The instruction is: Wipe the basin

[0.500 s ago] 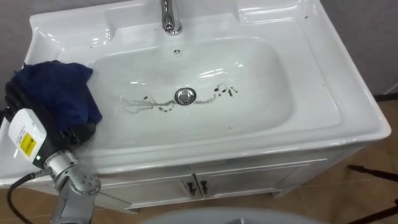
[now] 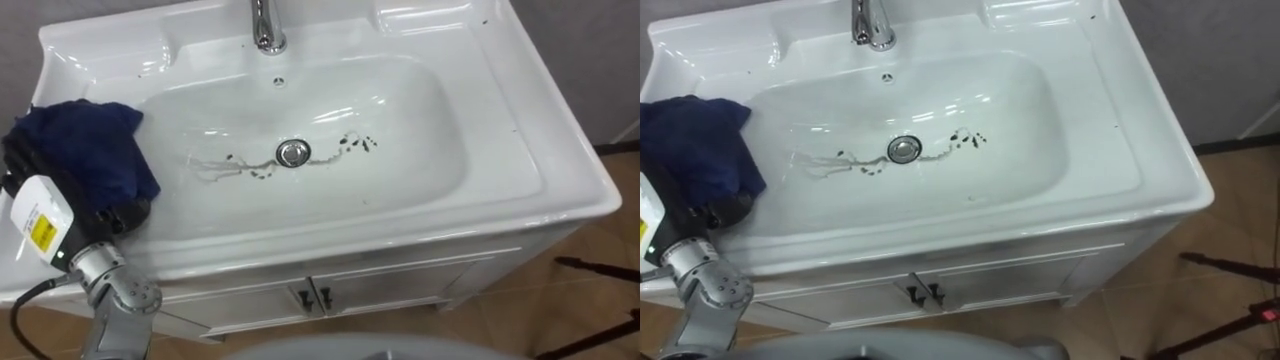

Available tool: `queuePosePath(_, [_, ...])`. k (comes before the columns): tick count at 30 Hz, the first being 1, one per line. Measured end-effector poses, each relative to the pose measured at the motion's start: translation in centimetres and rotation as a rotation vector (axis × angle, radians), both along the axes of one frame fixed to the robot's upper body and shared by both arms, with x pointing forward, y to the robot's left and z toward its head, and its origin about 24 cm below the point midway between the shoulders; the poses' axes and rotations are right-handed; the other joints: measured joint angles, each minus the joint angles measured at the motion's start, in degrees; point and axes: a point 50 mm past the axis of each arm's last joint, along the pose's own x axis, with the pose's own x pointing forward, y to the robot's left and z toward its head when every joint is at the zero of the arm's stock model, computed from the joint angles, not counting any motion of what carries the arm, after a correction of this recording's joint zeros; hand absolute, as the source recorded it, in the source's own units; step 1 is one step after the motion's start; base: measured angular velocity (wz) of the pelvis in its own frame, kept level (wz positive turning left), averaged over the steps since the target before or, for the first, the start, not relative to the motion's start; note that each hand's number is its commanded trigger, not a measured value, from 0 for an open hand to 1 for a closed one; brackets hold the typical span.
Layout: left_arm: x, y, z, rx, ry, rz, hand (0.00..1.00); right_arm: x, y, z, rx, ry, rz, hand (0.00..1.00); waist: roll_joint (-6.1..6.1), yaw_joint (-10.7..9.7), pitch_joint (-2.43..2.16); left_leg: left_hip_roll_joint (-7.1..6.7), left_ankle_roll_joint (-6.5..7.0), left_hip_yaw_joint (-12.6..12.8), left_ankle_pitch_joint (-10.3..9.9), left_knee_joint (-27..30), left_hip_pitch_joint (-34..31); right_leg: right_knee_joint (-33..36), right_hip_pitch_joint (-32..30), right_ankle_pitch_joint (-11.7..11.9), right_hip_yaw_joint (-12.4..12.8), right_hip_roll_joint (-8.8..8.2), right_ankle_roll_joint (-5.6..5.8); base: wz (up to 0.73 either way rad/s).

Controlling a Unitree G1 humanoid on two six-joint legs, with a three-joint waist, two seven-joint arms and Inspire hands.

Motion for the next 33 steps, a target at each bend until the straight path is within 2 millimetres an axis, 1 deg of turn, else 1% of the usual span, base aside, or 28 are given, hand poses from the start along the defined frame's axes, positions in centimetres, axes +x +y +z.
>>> queuePosePath(2, [-0.1,0.0,-0.1,-0.001,0.007,0.002,0.00,0.0,-0.1,0.0,-0.002,0.004,0.005,0.00,0.35,-0.11,0.16,0.00,0.00,0.35,0.00,-0.19,0.29,0.03,-0.02,0.00,0.49,0.04,0.00,-0.09])
queuePosePath(7, [0.3,0.1,0.0,0.000,0.019,-0.007,0.00,-0.2,-0.2,0.1,-0.001,0.035,0.076,0.00,0.81,-0.62,-0.13,0.00,0.03,0.86,0.02,-0.66,0.75,0.03,-0.06,0.00,0.67,0.05,0.00,-0.07])
queuePosePath(11, [0.3,0.1,-0.2,0.005,0.050,-0.014,0.00,-0.1,-0.3,0.1,-0.002,0.050,0.138,0.00,0.96,-0.73,-0.27,0.02,0.04,0.99,0.03,-0.62,0.87,0.03,-0.04,0.00,0.75,0.06,0.00,0.00])
queuePosePath(14, [0.2,0.2,-0.4,0.002,0.067,-0.011,0.00,-0.2,-0.4,0.1,0.000,0.056,0.153,0.00,1.10,-0.76,-0.35,0.04,0.04,1.48,0.04,-0.63,1.26,0.09,0.01,0.00,1.18,0.06,0.00,-0.06])
queuePosePath(20, [0.3,0.2,-0.6,0.008,0.100,-0.024,0.00,-0.4,-0.4,0.1,0.005,0.083,0.152,0.00,0.97,-0.75,-0.41,0.04,0.05,2.18,0.03,-0.74,1.79,0.10,-0.06,0.00,1.91,0.08,0.01,-0.05])
queuePosePath(26, [0.3,0.2,-0.5,0.031,0.119,-0.034,0.00,-1.5,-0.1,0.0,0.028,0.149,0.163,0.00,0.91,-0.55,-0.45,0.07,0.05,2.14,0.03,-0.80,1.81,0.20,-0.10,0.00,1.92,0.14,0.01,0.00])
queuePosePath(33, [0.3,0.7,-0.6,0.040,0.162,-0.045,0.00,-1.6,0.0,0.0,0.045,0.167,0.190,0.00,0.67,-0.42,-0.56,0.06,0.05,2.20,0.04,-0.74,1.81,0.20,-0.12,0.00,2.06,0.15,0.02,0.00])
